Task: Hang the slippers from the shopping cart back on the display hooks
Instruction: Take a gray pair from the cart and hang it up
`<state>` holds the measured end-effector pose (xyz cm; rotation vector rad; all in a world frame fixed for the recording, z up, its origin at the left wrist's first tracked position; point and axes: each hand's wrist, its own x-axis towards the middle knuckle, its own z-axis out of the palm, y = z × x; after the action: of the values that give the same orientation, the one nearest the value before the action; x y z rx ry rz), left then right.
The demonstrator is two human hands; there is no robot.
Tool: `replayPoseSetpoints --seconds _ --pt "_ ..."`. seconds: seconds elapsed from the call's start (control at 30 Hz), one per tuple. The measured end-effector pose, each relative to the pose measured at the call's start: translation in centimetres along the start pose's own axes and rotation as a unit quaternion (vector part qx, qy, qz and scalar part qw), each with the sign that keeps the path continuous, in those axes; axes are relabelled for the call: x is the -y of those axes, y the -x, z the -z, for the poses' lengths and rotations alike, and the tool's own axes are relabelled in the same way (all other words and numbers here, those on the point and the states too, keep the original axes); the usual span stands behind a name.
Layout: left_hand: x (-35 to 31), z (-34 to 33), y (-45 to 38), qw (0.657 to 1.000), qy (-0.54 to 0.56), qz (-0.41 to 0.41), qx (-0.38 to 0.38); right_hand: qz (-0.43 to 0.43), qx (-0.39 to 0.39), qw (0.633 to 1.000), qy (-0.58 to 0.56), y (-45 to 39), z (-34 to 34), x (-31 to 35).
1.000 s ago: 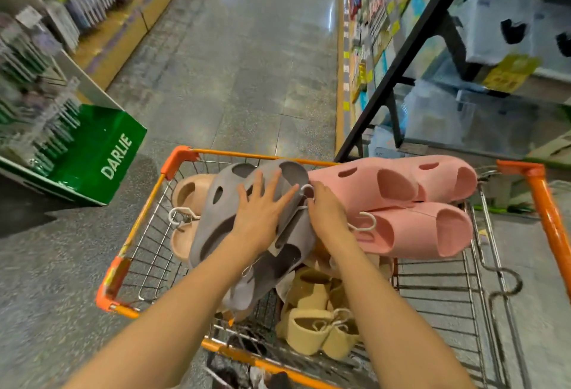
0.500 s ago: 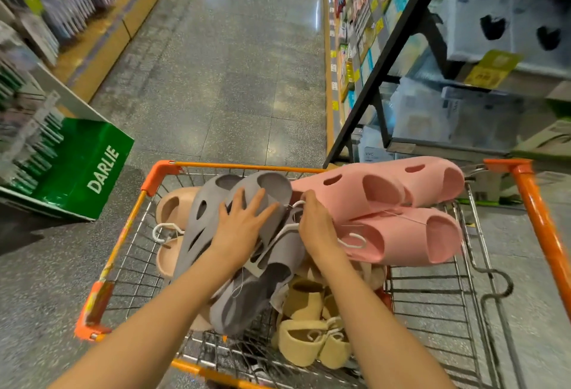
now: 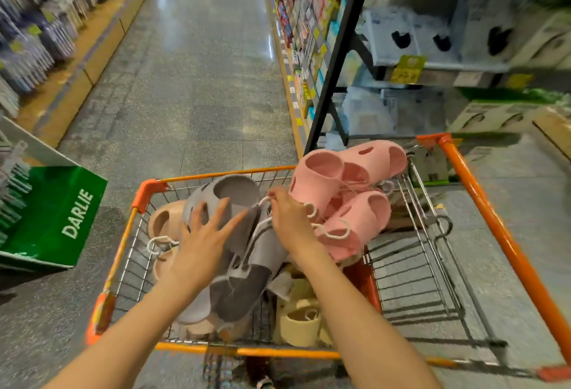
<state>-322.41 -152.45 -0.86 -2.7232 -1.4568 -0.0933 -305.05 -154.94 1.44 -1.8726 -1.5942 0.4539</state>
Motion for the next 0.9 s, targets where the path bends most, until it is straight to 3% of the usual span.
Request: replayPoseSetpoints --seconds 0.17,0.33,0.5,0.7,0.9 --pt "0.5 2.2 2.2 0.997 0.06 -0.004 0.051 0.001 -0.008 1.0 0.006 1.6 1.1 2.3" --pt "1.1 2.6 3.5 0.996 0.036 -0.021 0.076 -0.042 0.034 0.999 -0.003 2.9 1.4 4.0" --pt "2.5 1.2 4.7 0.998 -0.035 -0.048 0.023 -0.056 0.038 0.998 -0.006 4.4 1.2 4.7" --pt "2.3 2.7 4.7 0.998 0.01 -0.029 0.056 -0.033 0.019 0.998 -0.041 4.0 1.5 5.4" --pt "2.5 4.5 3.9 0.999 0.006 -0.038 -0.028 0.026 -0.059 0.996 -0.061 3.1 3.7 6.7"
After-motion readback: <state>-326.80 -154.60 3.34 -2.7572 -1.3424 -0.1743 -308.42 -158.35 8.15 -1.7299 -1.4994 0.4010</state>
